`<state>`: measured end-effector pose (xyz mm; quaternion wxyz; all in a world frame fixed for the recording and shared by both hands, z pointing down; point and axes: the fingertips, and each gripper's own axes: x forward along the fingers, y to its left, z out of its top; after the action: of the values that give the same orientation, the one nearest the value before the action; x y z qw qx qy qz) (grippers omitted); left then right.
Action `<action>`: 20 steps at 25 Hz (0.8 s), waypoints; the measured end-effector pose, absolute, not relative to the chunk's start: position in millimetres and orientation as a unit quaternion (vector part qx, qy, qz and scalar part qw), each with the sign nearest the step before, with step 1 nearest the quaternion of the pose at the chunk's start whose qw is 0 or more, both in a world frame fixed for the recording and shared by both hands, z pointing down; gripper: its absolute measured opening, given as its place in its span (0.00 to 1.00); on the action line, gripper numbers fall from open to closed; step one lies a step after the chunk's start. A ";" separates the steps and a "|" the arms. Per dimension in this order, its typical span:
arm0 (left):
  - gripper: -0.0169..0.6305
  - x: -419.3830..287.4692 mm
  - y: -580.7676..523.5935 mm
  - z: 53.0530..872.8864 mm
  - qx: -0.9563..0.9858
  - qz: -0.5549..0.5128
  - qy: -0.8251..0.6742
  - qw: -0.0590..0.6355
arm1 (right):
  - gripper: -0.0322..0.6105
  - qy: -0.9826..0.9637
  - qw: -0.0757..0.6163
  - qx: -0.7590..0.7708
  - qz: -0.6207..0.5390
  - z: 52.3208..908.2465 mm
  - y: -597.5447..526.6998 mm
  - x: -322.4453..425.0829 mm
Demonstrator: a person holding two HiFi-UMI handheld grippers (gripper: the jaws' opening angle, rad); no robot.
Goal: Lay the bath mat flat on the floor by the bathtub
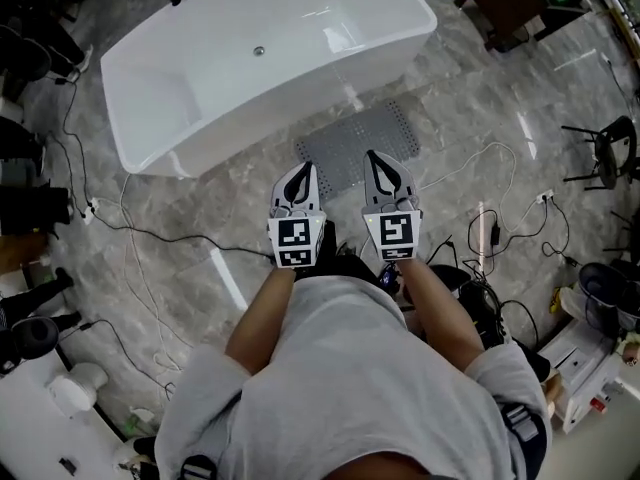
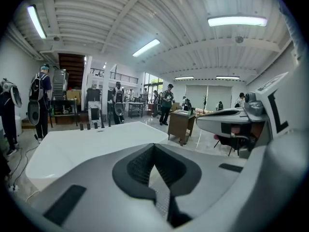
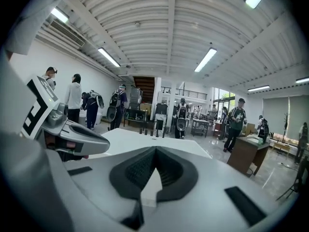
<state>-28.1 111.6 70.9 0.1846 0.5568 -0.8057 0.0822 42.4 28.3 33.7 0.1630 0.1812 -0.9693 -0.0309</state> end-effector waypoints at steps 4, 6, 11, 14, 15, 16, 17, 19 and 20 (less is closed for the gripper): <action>0.05 -15.1 126.6 43.0 0.547 0.076 -0.818 0.158 | 0.06 -0.976 0.122 0.177 -0.028 4.3 43.1 53.6; 0.05 -5.6 139.9 31.7 0.546 0.074 -0.820 0.155 | 0.06 -0.979 0.110 0.174 -0.019 -4.0 57.5 58.0; 0.05 2.5 157.1 7.9 0.543 0.058 -0.825 0.145 | 0.06 -0.981 0.099 0.166 -0.010 -20.1 87.6 60.9; 0.05 -3.9 156.3 -5.4 0.542 0.042 -0.828 0.138 | 0.06 -0.981 0.097 0.165 -0.013 -29.4 92.4 59.2; 0.05 -7.0 156.5 -9.8 0.541 0.038 -0.829 0.135 | 0.06 -0.981 0.097 0.166 -0.014 -32.9 93.2 58.0; 0.05 -10.6 157.6 -13.8 0.541 0.037 -0.830 0.131 | 0.06 -0.981 0.095 0.166 -0.014 -36.2 94.8 56.2; 0.05 -14.4 159.4 -17.3 0.543 0.036 -0.829 0.128 | 0.06 -0.981 0.094 0.167 -0.015 -39.3 97.3 53.6; 0.05 -20.9 163.9 -23.1 0.549 0.037 -0.827 0.120 | 0.06 -0.981 0.089 0.170 -0.018 -44.1 104.6 47.1; 0.05 -23.4 165.9 -26.0 0.553 0.038 -0.824 0.116 | 0.06 -0.981 0.086 0.174 -0.020 -45.9 108.2 43.8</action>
<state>-23.4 165.9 -26.0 0.1159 0.5527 -0.8244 0.0377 43.8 108.2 -45.9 0.0863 0.1736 -0.9808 -0.0204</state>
